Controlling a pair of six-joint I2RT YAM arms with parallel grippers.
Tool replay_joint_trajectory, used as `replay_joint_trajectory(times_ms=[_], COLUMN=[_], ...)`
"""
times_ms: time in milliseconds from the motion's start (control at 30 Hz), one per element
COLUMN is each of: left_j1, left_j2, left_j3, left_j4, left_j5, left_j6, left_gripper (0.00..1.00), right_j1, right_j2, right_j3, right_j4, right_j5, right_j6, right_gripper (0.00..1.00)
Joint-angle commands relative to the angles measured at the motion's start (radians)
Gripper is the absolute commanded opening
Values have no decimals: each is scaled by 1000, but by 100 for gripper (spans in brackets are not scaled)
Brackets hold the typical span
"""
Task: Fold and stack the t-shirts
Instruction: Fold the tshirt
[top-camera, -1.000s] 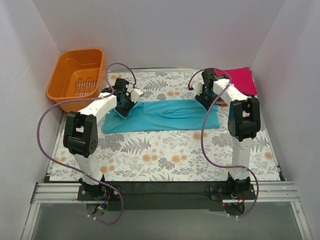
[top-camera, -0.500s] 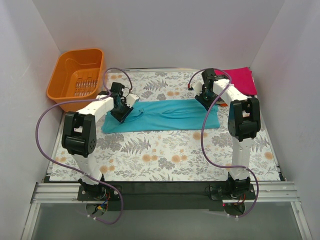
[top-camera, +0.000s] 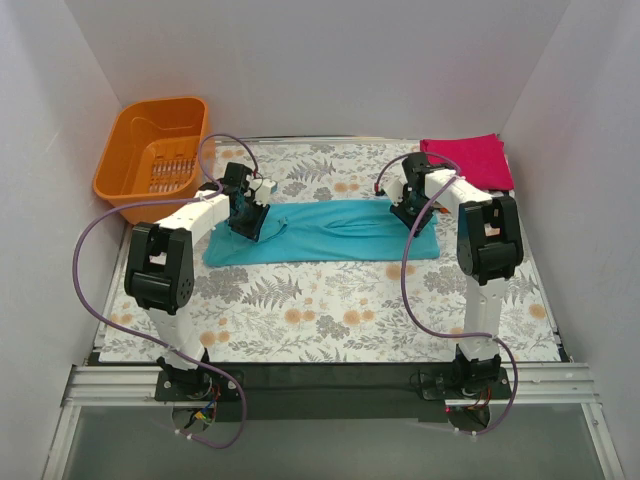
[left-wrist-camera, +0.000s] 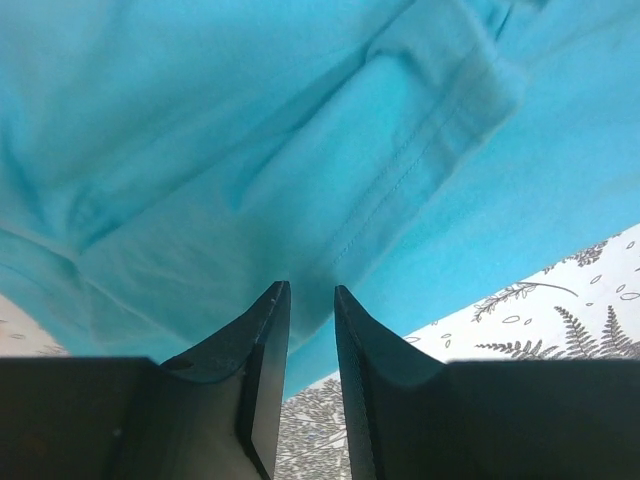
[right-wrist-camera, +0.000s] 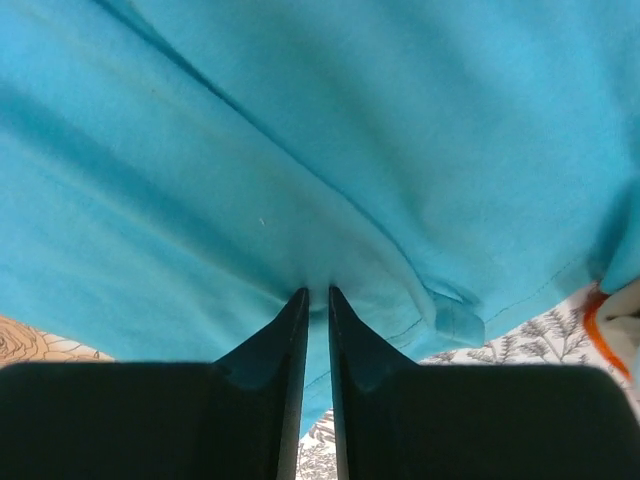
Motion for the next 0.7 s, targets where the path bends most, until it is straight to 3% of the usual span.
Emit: replay_joint_trajectory(times_ms=[0, 133, 267, 467, 667], left_j1=[-4, -4, -4, -2, -2], left_j2=[-44, -122, -174, -183, -65], left_j3=[-61, -138, -170, -155, -70], left_j4=[25, 19, 2, -7, 27], left_j5=[9, 26, 29, 39, -37], left_j6=[-96, -108, -122, -142, -182], left_gripper=[25, 24, 24, 23, 21], right_j1=[17, 76, 191, 134, 51], right_j2=[-25, -187, -326, -406, -308], right_j3=[-145, -355, -518, -436, -291], right_j4=[-38, -41, -138, -188, -147], right_j5=[-35, -32, -132, -157, -80], right_j6=[-6, -15, -49, -41, -41], right_gripper=[18, 18, 18, 18, 18])
